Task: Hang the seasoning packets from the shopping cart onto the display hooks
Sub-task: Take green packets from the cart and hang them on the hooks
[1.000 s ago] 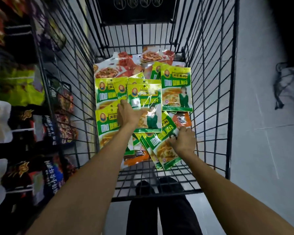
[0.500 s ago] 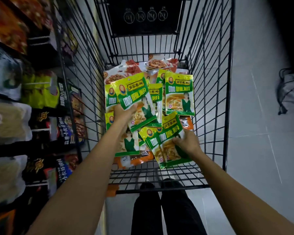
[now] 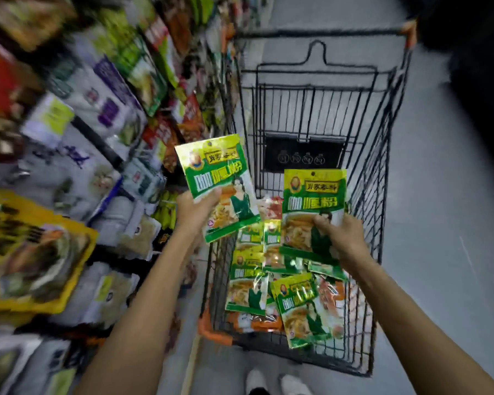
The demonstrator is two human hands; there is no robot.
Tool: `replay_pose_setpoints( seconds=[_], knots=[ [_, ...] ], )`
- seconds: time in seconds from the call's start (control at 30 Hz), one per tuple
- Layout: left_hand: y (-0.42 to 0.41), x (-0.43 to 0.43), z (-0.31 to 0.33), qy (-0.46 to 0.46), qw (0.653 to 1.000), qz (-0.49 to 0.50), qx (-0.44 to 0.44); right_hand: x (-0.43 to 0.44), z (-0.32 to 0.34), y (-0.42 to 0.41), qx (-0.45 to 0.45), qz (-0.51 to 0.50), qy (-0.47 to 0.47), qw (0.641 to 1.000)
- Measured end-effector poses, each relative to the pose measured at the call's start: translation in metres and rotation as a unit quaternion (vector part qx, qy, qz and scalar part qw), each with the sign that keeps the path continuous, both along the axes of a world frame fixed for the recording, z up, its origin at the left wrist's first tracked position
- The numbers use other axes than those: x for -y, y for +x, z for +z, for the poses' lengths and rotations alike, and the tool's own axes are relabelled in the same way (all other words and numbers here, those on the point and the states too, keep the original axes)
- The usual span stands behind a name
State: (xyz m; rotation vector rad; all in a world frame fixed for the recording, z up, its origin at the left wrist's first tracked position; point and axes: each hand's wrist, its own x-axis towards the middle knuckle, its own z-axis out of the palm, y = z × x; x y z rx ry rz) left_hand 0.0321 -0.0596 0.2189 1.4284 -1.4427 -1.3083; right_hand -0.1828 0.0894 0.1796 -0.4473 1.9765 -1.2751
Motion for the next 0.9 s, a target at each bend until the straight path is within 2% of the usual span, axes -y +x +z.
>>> replay_pose_setpoints(
  seconds=[0.13,0.27,0.4,0.53,0.9],
  knots=[
    [0.039,-0.013,0.087,-0.085,0.994,0.052,-0.039,0.031,0.085,0.011,-0.001,0.070,-0.114,0.991],
    [0.085,-0.043,0.168,-0.163,0.979,0.117,-0.038,0.056,0.164,0.037,0.007,0.174,-0.203,0.964],
    [0.136,-0.084,0.236,-0.226,0.958,0.174,-0.042,0.064,0.238,0.083,0.039,0.309,-0.267,0.912],
    [0.191,-0.128,0.298,-0.297,0.925,0.237,-0.020,0.068,0.303,0.142,0.035,0.391,-0.322,0.861],
    [0.318,-0.267,0.409,-0.409,0.825,0.388,0.047,0.042,0.415,0.318,0.118,0.540,-0.412,0.724]
  ],
)
